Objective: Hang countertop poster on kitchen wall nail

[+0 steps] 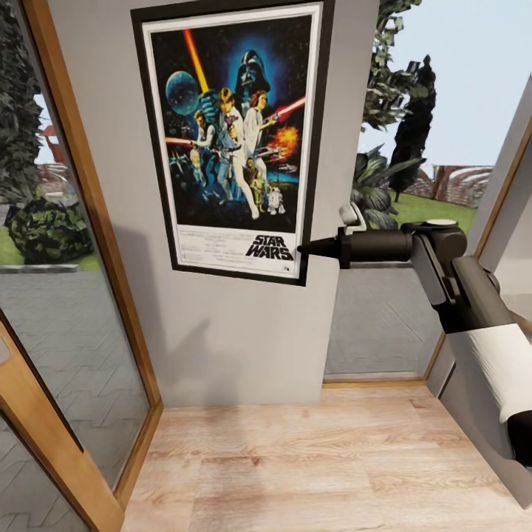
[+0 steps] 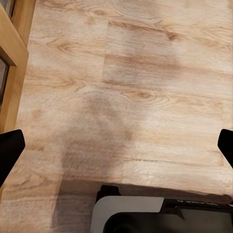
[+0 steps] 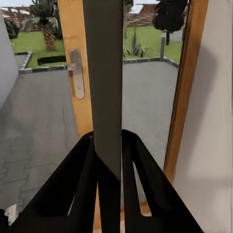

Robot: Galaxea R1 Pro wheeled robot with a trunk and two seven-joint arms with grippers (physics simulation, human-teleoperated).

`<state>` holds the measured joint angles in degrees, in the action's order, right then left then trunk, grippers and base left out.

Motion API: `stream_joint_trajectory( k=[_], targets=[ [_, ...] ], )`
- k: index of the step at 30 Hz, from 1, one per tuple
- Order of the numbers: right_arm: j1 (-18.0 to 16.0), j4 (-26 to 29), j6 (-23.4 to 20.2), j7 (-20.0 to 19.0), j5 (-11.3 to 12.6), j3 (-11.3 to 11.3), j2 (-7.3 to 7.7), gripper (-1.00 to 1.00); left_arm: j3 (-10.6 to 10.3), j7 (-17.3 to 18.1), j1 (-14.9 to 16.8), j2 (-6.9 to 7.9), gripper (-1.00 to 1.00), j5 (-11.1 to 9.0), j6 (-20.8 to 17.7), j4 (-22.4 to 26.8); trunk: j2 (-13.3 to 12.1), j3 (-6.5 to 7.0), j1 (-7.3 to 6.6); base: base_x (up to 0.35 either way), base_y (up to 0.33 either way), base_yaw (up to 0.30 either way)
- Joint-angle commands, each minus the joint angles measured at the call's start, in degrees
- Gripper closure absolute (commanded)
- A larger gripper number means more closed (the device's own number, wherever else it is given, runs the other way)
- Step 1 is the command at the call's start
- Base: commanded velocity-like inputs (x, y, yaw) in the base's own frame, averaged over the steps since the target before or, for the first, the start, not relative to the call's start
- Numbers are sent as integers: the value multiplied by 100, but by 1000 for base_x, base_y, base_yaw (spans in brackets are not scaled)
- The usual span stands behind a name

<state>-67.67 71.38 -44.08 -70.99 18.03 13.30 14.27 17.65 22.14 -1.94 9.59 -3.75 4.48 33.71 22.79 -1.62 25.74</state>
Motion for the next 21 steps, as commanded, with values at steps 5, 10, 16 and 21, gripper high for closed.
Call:
stream_joint_trajectory(
  k=[5,10,16,21],
  targets=[
    [37,-47,55,-2,43,14,5,100,11,35,1,-1,-100,-39,-8,4,13,-12,4,0,0,0],
    [100,-67,93,-2,39,15,5,100,11,36,1,-1,-100,-39,-8,4,13,-12,4,0,0,0],
    [183,-110,121,-2,36,21,5,100,11,33,1,-1,-100,-39,-8,4,13,-12,4,0,0,0],
    [244,-149,128,-2,43,23,5,100,11,35,1,-1,-100,-39,-8,4,13,-12,4,0,0,0]
  ],
)
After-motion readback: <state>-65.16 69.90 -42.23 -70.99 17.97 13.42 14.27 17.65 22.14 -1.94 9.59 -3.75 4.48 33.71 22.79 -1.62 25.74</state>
